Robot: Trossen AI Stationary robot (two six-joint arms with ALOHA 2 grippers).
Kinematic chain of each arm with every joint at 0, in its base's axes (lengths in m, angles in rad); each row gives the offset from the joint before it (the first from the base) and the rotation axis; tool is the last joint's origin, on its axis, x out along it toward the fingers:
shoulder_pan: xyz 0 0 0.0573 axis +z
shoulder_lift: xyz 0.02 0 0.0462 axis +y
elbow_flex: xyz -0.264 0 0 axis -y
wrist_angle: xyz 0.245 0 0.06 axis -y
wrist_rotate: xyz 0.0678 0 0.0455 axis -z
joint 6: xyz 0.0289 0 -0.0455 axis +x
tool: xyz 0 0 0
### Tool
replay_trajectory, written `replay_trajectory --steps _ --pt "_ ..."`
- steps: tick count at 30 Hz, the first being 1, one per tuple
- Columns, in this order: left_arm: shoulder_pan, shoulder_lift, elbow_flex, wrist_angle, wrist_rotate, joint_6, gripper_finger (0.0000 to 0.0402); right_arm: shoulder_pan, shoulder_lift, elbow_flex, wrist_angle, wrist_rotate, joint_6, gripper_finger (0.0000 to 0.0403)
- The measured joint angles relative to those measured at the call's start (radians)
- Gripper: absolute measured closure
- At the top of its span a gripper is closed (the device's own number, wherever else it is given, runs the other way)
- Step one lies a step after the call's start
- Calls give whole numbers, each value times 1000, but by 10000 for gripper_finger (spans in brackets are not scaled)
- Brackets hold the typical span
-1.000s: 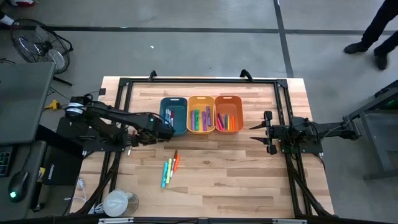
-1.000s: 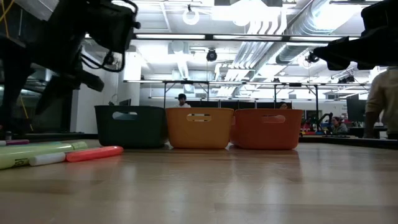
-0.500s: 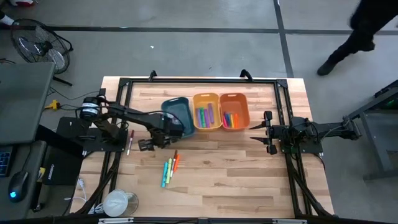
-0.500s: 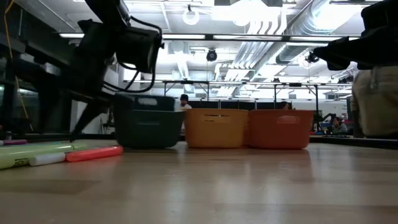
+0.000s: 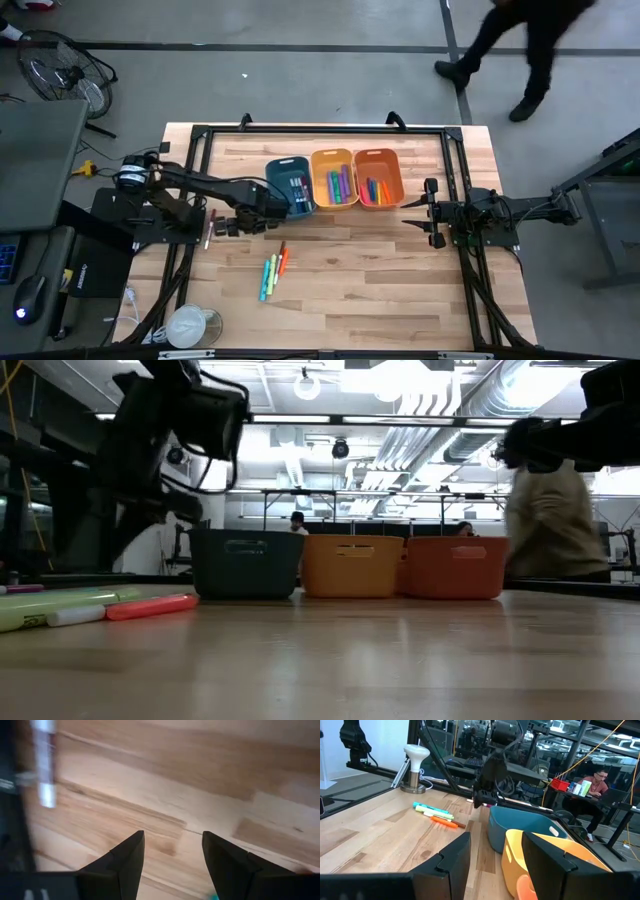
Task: Pick & Place Markers
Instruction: Put the dark red marker pen into the blue bin
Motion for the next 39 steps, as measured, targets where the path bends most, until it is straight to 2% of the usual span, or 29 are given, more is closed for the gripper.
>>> replay_trajectory --steps 5,11,13,20,24,29,31,33,36,39 --pt "-26 -58 37 -116 -56 -4 207 0 0 0 0 0 0 236" --pt "-69 -62 192 -336 -189 -138 207 0 0 0 0 0 0 236" --pt "-78 -61 243 -364 -222 -178 207 0 0 0 0 0 0 236" --pt "-79 -60 313 -309 -370 -187 207 0 0 0 0 0 0 236" --pt "-80 -60 315 -270 -473 -184 207 0 0 0 0 0 0 236" --pt "-80 -50 314 -233 -553 -192 207 0 0 0 0 0 0 236" --pt "-79 -36 313 -228 -539 -230 207 0 0 0 0 0 0 236" --pt "-80 -28 313 -261 -490 -334 207 0 0 0 0 0 0 236" --pt "-80 1 313 -300 -375 -505 207 0 0 0 0 0 0 236" --pt "-80 53 313 -332 -280 -560 207 0 0 0 0 0 0 236"
